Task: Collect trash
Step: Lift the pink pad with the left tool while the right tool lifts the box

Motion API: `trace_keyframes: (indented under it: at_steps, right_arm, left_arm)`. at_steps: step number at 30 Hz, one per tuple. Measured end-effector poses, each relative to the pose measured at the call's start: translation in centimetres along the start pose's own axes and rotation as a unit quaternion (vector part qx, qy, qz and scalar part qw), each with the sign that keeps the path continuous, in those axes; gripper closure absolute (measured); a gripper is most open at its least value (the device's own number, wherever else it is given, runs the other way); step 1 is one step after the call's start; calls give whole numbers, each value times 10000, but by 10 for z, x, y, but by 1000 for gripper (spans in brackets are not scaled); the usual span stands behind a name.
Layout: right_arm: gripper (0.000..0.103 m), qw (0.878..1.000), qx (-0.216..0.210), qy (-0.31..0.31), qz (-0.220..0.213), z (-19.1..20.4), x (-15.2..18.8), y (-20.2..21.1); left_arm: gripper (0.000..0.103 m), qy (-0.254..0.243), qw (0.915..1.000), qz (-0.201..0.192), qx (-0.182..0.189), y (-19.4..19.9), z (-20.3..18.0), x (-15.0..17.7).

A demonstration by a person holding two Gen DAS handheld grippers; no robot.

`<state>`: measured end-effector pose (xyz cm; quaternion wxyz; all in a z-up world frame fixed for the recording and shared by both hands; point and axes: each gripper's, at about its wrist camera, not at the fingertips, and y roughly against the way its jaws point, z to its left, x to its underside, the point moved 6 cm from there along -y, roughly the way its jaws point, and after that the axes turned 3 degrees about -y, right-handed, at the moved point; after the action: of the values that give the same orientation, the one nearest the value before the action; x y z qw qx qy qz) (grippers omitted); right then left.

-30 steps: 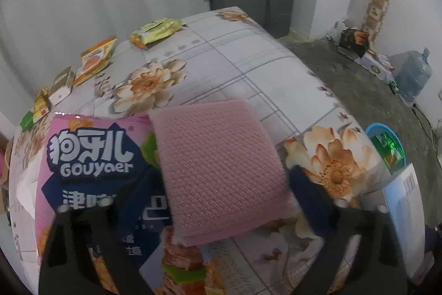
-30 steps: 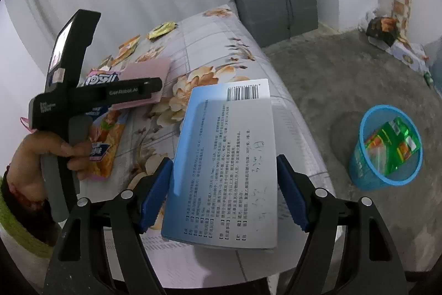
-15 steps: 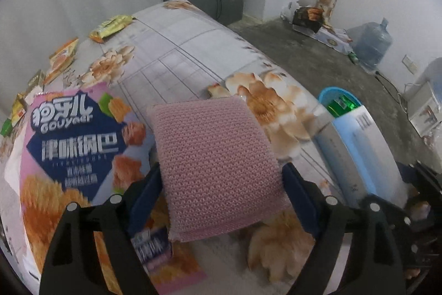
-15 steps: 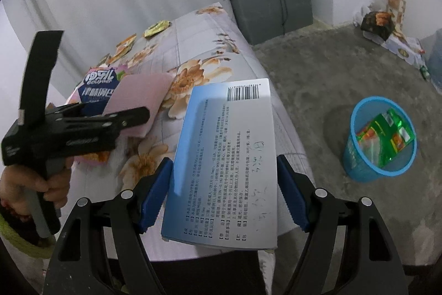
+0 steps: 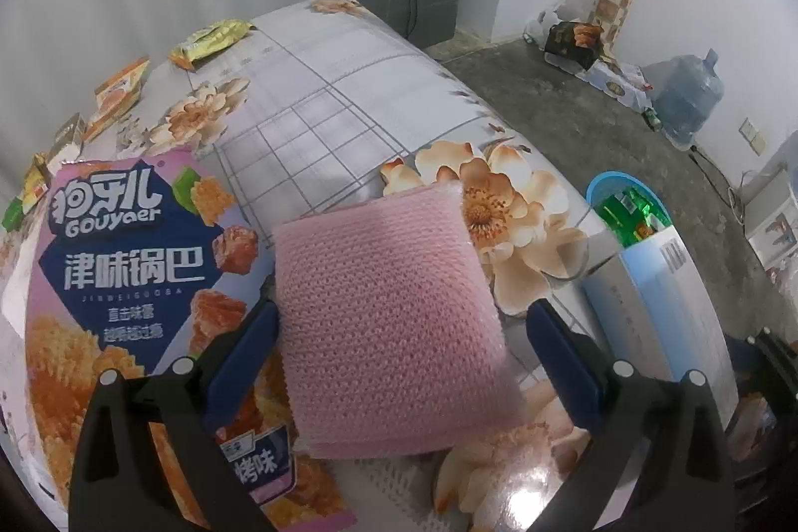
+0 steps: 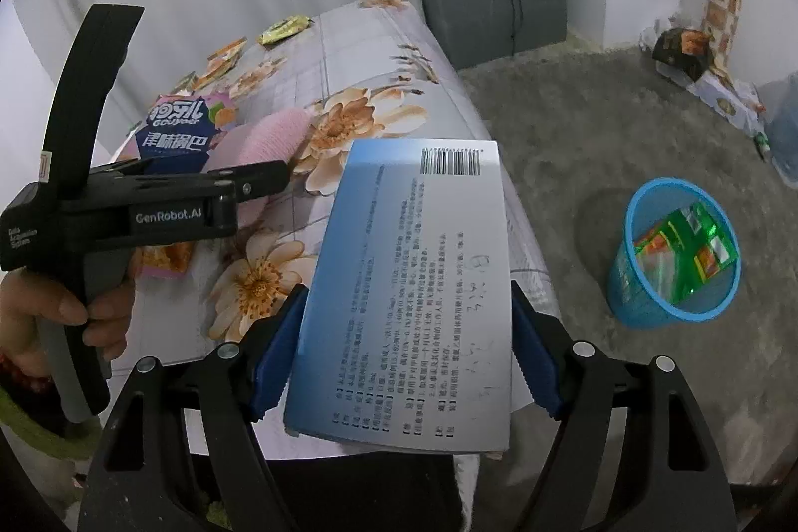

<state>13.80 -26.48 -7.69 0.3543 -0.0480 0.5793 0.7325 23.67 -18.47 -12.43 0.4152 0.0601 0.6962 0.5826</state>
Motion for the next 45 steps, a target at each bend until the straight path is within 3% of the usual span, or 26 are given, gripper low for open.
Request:
trace_keyframes:
  at_steps: [6, 13, 32, 45]
  right_arm:
    - [30, 9998, -111, -134, 44, -3, -2, 0]
    - [32, 9996, -153, -214, 43, -3, -3, 1]
    - [33, 9995, -146, -248, -86, -2, -5, 17]
    - [34, 9995, -171, -136, -206, 6, -5, 27]
  left_arm:
    - [19, 122, 9998, 71, 149, -8, 0, 1]
    - [22, 139, 9998, -52, 156, -5, -2, 3]
    - [24, -107, 9972, -733, -142, 39, -7, -2]
    - [24, -47, 9950, -978, -178, 61, -2, 1]
